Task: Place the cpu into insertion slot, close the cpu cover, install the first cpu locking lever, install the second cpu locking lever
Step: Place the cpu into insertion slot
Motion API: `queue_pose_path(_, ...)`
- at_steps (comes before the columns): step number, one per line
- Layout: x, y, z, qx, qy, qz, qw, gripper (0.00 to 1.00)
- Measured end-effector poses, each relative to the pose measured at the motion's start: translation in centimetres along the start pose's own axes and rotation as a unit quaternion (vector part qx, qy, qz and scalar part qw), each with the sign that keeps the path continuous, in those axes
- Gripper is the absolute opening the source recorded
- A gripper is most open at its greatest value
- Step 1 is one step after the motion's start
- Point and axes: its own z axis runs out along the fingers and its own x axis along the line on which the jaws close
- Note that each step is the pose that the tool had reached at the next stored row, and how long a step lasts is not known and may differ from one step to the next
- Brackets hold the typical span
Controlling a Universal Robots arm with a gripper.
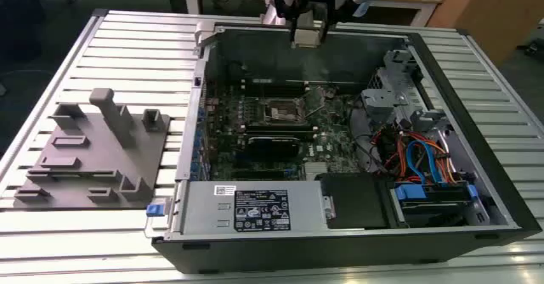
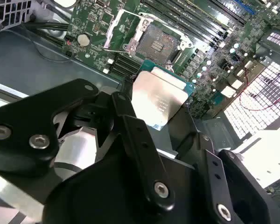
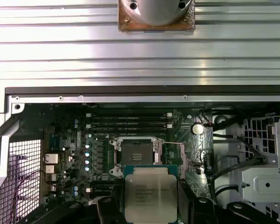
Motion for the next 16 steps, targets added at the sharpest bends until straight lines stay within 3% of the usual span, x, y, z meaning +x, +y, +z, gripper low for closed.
queue_pose_path(16,0.0,0.0,0.0,0.0001,-0.0003,0.004,0.99999,0.54)
